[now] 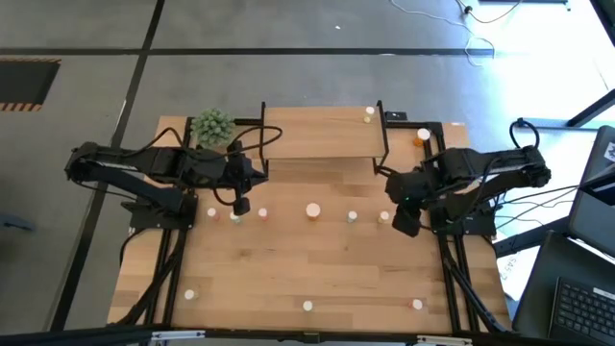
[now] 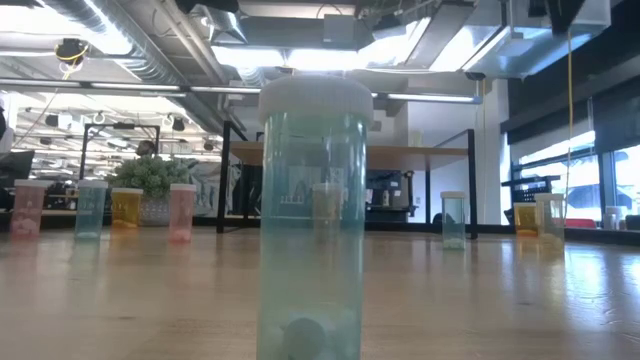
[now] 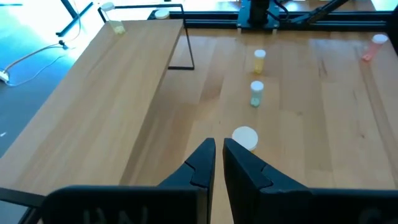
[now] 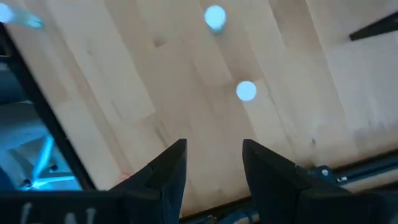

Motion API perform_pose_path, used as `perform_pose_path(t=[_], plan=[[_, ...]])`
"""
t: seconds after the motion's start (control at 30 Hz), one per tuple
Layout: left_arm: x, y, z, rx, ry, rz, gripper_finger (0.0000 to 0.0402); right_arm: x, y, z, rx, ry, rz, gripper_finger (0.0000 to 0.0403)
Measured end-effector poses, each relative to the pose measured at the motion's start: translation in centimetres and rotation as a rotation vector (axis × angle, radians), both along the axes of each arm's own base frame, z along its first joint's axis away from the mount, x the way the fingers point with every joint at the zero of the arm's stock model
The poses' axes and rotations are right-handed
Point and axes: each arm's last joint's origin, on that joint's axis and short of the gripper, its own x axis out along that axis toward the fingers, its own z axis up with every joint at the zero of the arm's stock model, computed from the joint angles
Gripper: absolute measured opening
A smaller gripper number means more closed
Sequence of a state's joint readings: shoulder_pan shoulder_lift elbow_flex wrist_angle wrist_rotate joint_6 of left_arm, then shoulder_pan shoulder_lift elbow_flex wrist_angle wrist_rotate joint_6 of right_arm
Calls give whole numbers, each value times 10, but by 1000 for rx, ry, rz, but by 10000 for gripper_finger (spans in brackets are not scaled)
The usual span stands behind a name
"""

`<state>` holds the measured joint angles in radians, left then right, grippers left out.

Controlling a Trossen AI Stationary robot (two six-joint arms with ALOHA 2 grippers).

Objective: Pick and place medicine bottles onto shelf by color
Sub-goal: Put the top right blue medicine bottle on the shelf

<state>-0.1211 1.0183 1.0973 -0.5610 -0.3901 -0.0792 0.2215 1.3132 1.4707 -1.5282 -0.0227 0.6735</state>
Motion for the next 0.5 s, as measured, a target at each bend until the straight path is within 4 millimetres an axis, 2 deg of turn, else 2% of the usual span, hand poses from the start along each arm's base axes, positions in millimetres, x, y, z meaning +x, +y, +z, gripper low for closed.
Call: perform_pose_path(t=[0.33, 0.5], plan=[[0, 0, 0, -67, -22, 33, 27, 0, 0, -42, -9, 136, 39, 158], [0, 0, 0, -66, -22, 33, 27, 3, 1, -47, 22, 123, 124, 158]])
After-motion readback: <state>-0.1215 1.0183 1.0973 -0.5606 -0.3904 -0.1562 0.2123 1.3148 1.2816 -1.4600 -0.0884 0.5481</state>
